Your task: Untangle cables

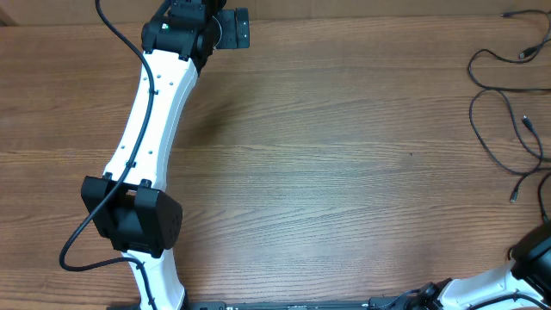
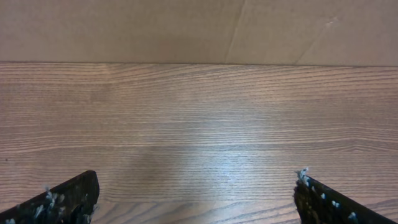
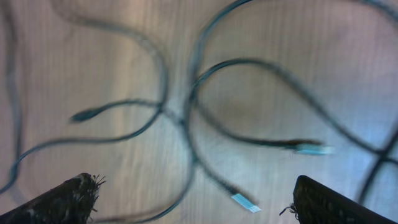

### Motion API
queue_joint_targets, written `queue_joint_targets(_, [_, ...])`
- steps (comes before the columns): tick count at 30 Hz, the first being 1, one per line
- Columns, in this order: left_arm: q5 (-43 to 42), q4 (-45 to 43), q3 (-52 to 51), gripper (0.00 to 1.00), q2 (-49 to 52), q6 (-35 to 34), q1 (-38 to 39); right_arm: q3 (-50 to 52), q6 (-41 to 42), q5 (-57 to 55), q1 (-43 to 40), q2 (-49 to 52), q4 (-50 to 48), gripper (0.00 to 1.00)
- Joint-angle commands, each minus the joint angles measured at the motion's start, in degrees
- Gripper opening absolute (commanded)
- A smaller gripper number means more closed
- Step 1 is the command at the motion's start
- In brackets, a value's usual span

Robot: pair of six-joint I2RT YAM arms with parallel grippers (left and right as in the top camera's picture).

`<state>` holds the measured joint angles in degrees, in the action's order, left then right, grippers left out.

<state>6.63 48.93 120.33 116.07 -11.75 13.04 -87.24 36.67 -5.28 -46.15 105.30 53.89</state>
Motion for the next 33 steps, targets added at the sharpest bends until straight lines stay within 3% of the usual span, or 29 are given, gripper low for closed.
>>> queue_joint_targets(1, [-0.5,0.0,0.5,1.00,0.9,1.0,0.1,-3.2,-3.0,6.1,5.1,-1.4,-2.2,1.00])
queue_joint_targets(10, [-0.5,-0.4,0.6,1.00,0.8,-3.3,-0.8,-3.4,-34.9,23.9,28.5,-1.4,-22.3,0.89])
queue_joint_targets(14, [-0.5,-0.4,0.6,1.00,0.8,-3.5,-2.2,-4.8,-49.4,22.4,39.7,-1.4,-29.1,0.89])
queue_joint_targets(17, [-0.5,-0.2,0.6,1.00,0.8,-3.5,-3.0,-5.3,-55.5,17.2,45.7,-1.4,-36.8,0.98])
queue_joint_targets(20, [-0.5,0.7,0.6,1.00,0.8,-3.5,-3.3,-5.5,-61.5,16.5,50.6,-2.1,-43.1,0.98])
queue_joint_targets(22, [-0.5,1.3,0.6,1.00,0.8,-3.5,-3.3,-5.5,-62.1,16.5,53.0,-3.2,-44.3,0.96])
queue_joint_targets(27, [-0.6,3.3,0.6,1.00,0.8,-3.5,-3.3,-4.9,-60.2,19.8,55.4,-10.9,-36.5,1.00])
queue_joint_targets(33, [-1.9,6.9,0.6,1.00,0.8,-3.7,-3.3,4.0,-58.9,25.8,49.0,-25.4,-40.9,1.00])
